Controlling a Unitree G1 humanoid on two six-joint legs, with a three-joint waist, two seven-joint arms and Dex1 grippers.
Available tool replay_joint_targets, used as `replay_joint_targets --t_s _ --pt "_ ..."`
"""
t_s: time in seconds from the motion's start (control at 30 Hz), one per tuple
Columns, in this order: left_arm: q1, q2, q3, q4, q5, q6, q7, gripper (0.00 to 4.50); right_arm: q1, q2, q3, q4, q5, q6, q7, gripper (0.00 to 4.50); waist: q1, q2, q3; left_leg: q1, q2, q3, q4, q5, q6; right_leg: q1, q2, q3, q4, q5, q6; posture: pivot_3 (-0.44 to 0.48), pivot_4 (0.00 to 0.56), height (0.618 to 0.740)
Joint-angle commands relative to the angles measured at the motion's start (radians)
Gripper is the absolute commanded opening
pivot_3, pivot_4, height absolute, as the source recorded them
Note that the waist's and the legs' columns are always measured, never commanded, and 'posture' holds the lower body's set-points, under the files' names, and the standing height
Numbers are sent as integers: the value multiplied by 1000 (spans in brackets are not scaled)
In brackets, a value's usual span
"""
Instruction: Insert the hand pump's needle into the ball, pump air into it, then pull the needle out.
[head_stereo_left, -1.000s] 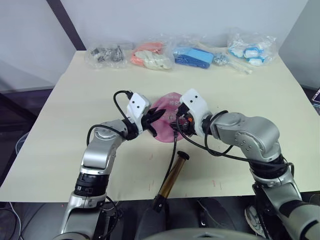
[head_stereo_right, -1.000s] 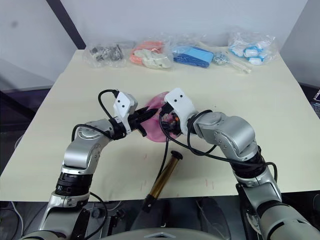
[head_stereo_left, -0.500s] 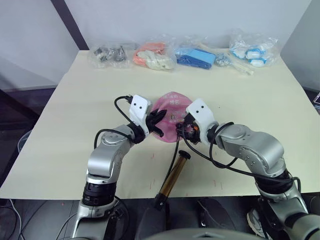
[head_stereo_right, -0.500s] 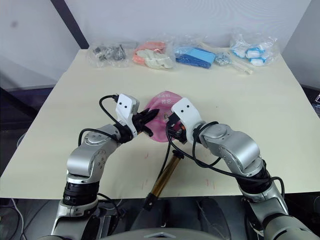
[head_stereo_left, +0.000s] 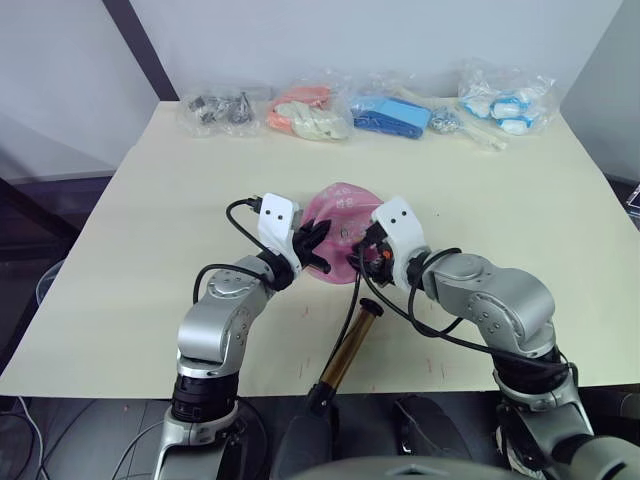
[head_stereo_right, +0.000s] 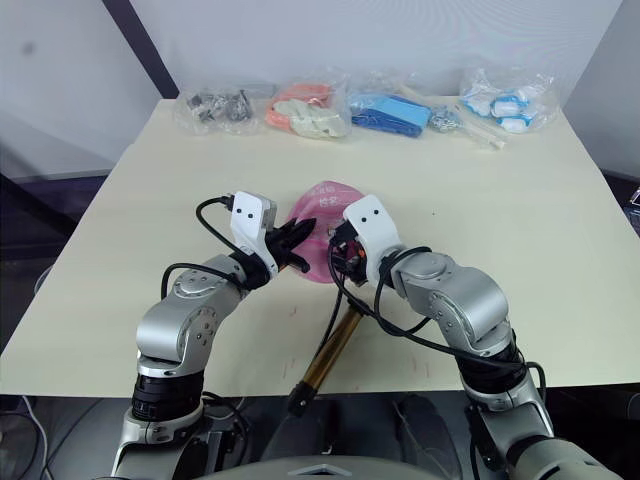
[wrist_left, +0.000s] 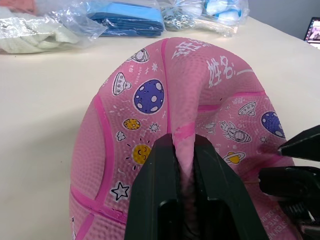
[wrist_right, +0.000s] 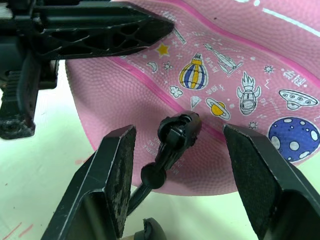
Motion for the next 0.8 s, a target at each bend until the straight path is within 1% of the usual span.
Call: replay_joint_targets --t_s 0.03,0.4,0.8 --pt "32 9 -26 54 2 47 11 0 -4 21 -24 -20 -4 5 -14 2877 0 0 0 0 0 0 0 0 0 0 0 0 0 0 0 0 150 740" --pt "33 19 -32 62 -1 33 10 0 16 95 -62 -11 0 31 -42 2877 -1 0 0 1 0 1 2 0 0 0 0 1 5 0 0 0 150 740" --pt "40 24 -38 62 -1 21 13 0 16 130 -73 18 -15 29 -59 2877 -13 0 0 4 -1 1 2 0 2 0 1 2 10 0 0 0 150 740"
